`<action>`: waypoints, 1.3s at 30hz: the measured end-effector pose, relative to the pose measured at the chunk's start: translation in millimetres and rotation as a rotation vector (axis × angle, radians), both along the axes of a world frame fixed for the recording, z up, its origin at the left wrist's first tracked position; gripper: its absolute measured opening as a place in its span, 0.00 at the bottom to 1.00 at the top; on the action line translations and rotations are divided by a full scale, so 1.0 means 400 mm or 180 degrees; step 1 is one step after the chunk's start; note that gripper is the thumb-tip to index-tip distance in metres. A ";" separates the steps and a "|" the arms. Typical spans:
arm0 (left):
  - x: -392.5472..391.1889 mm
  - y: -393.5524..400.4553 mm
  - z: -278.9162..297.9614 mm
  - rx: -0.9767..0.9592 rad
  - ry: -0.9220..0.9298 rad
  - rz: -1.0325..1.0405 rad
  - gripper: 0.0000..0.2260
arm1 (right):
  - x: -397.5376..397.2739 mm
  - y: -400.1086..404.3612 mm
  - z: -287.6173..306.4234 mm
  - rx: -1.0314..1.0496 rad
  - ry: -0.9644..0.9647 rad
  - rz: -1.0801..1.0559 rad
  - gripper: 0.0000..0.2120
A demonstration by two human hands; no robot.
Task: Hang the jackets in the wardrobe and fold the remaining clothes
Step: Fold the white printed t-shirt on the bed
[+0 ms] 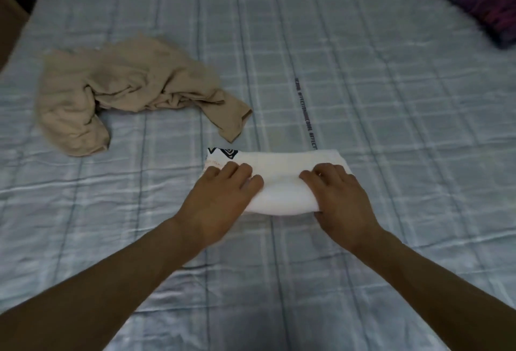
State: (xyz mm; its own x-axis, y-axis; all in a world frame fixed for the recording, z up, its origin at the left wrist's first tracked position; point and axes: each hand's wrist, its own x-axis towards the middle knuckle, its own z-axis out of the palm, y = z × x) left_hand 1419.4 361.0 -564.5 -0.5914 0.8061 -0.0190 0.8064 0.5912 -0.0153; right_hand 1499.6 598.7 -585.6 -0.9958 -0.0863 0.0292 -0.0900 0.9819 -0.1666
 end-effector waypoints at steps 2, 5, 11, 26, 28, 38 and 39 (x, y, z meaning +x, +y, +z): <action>0.028 -0.001 0.077 -0.0026 0.0068 0.0045 0.32 | 0.026 0.005 0.081 0.0094 -0.0038 -0.0013 0.33; 0.094 -0.020 0.234 -0.0058 0.0180 0.0078 0.33 | 0.098 -0.001 0.236 0.0096 0.0097 0.0057 0.34; 0.200 -0.071 0.573 -0.0177 0.0595 0.0057 0.32 | 0.178 -0.020 0.550 0.0099 0.0609 0.0315 0.33; 0.505 -0.537 1.270 -0.0100 0.1781 0.1001 0.28 | 0.227 -0.420 1.228 0.0037 0.1583 0.1747 0.38; 0.566 -0.630 1.319 -0.0121 0.1888 0.1164 0.27 | 0.236 -0.522 1.270 -0.0061 0.1768 0.1978 0.36; 0.928 -1.179 1.445 -0.0314 0.2157 0.2232 0.23 | 0.358 -1.155 1.442 -0.0027 0.2322 0.2954 0.32; 0.966 -1.234 1.447 -0.0325 0.2151 0.2347 0.24 | 0.377 -1.220 1.454 -0.0043 0.2380 0.3050 0.33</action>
State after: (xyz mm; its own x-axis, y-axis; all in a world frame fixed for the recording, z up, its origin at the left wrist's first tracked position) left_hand 1805.7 -132.5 14.4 -0.8545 0.2476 0.4567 0.0429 0.9098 -0.4129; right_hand 1650.2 110.5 -4.0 -0.2657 -0.7734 0.5756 -0.8565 0.4634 0.2273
